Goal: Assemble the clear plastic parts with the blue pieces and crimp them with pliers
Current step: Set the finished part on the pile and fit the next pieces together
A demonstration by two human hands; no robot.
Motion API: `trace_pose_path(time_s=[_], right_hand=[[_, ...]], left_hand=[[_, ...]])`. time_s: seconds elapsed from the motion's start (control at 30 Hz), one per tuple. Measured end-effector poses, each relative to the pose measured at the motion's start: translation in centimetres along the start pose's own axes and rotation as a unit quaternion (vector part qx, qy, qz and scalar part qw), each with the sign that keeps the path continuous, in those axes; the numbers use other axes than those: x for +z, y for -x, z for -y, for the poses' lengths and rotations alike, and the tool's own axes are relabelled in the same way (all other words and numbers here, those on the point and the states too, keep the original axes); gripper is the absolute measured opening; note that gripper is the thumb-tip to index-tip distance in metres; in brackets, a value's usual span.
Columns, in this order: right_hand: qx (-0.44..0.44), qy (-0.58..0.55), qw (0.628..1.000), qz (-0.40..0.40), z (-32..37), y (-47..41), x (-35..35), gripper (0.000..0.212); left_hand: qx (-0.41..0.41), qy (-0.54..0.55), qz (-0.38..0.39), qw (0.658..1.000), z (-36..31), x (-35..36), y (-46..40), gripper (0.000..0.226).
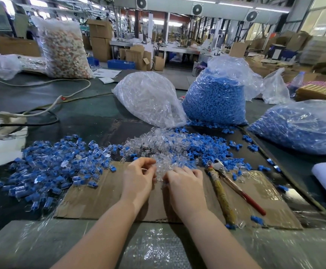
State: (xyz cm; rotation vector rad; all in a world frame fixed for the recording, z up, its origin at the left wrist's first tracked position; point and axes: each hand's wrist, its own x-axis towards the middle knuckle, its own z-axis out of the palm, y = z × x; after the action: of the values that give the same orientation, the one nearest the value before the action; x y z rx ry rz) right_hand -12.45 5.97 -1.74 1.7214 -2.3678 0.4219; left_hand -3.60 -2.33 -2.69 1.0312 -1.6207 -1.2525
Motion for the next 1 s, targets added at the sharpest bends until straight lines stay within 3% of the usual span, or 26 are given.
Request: trace_pose_path(time_s=[0.27, 0.43, 0.6, 0.83, 1.0], right_hand=[[0.096, -0.052, 0.991, -0.083, -1.5, 0.4, 0.1, 0.016], [0.146, -0.123, 0.973, -0.132, -2.4, 1.4, 0.4, 0.010], [0.136, -0.199, 0.953, -0.183, -2.3, 2.0, 0.6, 0.012], [0.087, -0.219, 0.955, -0.180, -2.1, 2.4, 0.5, 0.012], [0.089, -0.222, 0.954, -0.180, -2.0, 2.5, 0.5, 0.012]], left_hand=[[-0.028, 0.077, 0.030, 0.996, 0.1, 1.7, 1.2, 0.022], [-0.008, 0.063, 0.023, 0.998, 0.6, 2.7, 1.9, 0.024], [0.005, 0.070, 0.024, 0.997, 0.8, 2.6, 2.0, 0.026], [0.010, 0.078, 0.050, 0.996, 0.6, 2.5, 2.6, 0.025], [0.083, -0.028, 0.039, 0.995, 0.4, 2.3, 3.0, 0.028]])
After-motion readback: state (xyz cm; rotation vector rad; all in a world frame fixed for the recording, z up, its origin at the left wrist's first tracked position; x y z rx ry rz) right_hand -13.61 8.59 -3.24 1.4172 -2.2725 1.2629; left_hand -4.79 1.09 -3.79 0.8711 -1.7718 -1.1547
